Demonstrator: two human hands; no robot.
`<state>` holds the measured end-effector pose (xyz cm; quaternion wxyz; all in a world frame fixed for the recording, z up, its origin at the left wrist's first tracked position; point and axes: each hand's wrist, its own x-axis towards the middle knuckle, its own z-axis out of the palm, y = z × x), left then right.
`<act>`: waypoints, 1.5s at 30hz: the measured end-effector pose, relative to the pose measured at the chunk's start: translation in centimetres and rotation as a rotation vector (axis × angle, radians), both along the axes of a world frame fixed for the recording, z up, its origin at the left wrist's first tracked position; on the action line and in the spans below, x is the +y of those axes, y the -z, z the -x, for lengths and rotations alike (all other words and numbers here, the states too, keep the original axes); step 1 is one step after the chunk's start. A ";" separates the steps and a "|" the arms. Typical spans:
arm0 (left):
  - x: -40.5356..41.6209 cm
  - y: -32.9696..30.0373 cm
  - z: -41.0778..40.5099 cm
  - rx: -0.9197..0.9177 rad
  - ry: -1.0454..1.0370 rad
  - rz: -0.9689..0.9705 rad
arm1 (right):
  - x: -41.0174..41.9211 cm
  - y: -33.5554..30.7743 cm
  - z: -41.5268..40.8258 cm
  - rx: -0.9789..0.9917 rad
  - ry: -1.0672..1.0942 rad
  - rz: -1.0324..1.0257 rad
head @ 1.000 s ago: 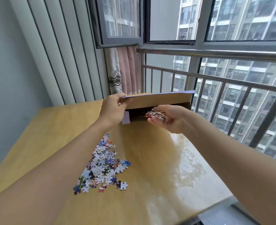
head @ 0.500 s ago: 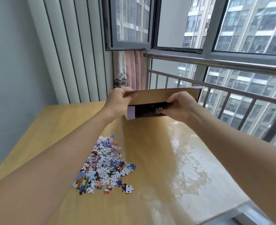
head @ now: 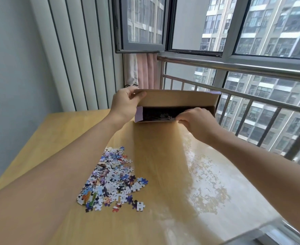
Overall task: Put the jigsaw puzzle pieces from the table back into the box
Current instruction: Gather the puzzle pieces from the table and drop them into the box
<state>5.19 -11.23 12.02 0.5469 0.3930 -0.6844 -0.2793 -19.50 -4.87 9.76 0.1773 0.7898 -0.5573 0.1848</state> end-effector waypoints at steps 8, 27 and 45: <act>0.2 -0.3 -0.8 -0.014 -0.056 0.056 | -0.8 -1.0 -1.8 -0.075 -0.078 0.289; 1.5 9.1 -1.6 -0.150 0.069 -0.269 | 4.2 6.6 -5.8 -0.256 -0.128 -0.389; 6.6 12.9 -13.3 -0.270 -0.373 -0.209 | 4.6 14.6 -16.1 -0.697 -0.161 -0.499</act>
